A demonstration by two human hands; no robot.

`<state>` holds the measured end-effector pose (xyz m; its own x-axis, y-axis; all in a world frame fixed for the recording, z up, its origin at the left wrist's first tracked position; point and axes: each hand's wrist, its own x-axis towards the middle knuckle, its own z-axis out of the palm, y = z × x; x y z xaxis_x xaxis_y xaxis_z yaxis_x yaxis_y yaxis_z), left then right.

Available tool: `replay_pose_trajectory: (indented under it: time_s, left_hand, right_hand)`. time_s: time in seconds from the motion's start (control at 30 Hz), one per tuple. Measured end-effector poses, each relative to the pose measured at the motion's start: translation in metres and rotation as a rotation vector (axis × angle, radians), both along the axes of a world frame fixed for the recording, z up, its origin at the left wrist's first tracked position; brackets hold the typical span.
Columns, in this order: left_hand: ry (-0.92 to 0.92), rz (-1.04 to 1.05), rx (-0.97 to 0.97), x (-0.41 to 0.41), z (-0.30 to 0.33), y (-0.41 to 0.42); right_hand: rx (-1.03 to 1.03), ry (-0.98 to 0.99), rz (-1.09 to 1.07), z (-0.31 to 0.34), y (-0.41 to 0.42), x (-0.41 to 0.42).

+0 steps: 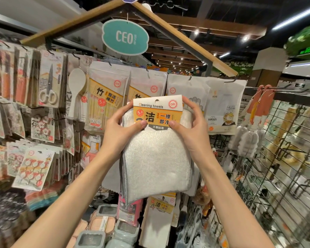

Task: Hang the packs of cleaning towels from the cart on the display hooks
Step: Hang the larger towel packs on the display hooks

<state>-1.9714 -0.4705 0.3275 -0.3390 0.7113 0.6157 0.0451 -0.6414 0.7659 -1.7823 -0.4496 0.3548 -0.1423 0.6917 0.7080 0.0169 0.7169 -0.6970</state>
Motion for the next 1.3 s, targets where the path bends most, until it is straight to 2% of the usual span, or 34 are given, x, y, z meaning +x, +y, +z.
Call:
replay_pose_trajectory:
  time_s: [0.17, 0.27, 0.43, 0.57, 0.7, 0.83, 1.03, 1.3]
  left_hand:
    - [0.048, -0.195, -0.05, 0.002, 0.0, -0.004]
    - [0.101, -0.23, -0.083, 0.001, 0.002, -0.006]
    - [0.096, -0.188, -0.094, 0.0, -0.001, -0.003]
    - [0.056, -0.16, -0.093, 0.004, -0.006, -0.002]
    - [0.002, -0.047, -0.081, -0.003, -0.008, 0.0]
    - [-0.056, -0.073, -0.075, -0.011, -0.009, 0.003]
    - [0.017, -0.008, -0.04, -0.017, -0.013, 0.01]
    - [0.03, 0.095, 0.052, -0.021, -0.009, 0.018]
  right_hand:
    - [-0.019, 0.035, -0.013, -0.002, 0.005, 0.002]
    - [-0.047, 0.025, -0.038, -0.004, 0.007, 0.004]
    - [-0.116, -0.021, -0.124, -0.01, 0.016, 0.005]
    - [-0.072, -0.01, -0.184, -0.014, 0.02, 0.006]
    - [-0.083, 0.081, -0.205, -0.017, 0.031, 0.018]
    - [-0.121, 0.158, -0.22, -0.023, 0.045, 0.038]
    - [-0.248, 0.222, -0.195, -0.05, 0.067, 0.063]
    - [-0.385, 0.126, -0.317, -0.109, 0.088, 0.075]
